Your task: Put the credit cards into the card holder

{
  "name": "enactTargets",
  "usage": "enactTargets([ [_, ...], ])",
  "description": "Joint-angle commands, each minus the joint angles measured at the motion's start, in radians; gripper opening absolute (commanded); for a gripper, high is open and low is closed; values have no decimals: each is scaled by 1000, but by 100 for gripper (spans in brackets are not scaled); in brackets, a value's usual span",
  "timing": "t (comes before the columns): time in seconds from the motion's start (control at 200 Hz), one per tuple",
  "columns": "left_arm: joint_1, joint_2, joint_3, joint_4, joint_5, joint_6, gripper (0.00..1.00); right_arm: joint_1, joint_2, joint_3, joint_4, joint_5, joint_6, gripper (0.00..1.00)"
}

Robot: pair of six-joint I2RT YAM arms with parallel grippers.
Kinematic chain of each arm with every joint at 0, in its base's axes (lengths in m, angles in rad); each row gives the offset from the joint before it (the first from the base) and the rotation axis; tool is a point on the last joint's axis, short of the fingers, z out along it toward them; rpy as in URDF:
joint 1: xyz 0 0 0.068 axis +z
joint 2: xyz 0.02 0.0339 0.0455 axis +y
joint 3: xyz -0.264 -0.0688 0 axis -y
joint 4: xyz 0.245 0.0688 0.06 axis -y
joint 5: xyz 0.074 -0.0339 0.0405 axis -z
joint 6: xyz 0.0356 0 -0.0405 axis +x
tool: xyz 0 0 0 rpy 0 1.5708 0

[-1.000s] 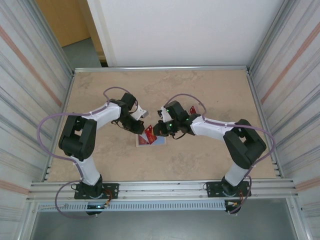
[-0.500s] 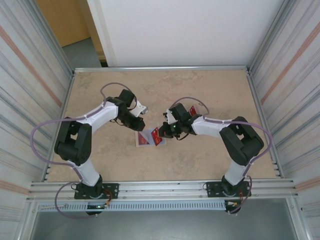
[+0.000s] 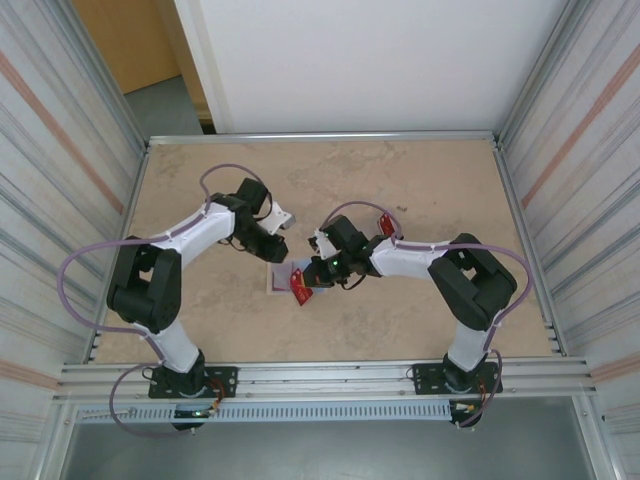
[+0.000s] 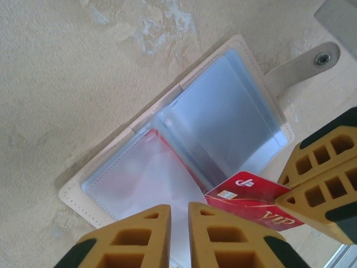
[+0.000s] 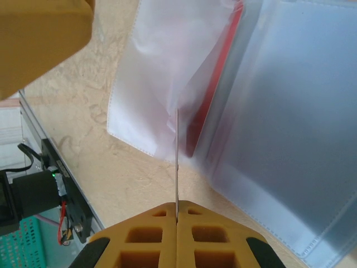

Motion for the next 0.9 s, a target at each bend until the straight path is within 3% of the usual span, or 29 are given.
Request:
enactTargets([
  [0.0,-20,5,-43,-36,-15,51,14,-21,-11,11,0,4,-17,0],
  [0.441,-36,16,-151,13,-73,155,11,-61,15,-51,159,1,112,0],
  [0.897,-45,30,-149,20,-102,158,10,-52,10,-83,213,27,167,0],
])
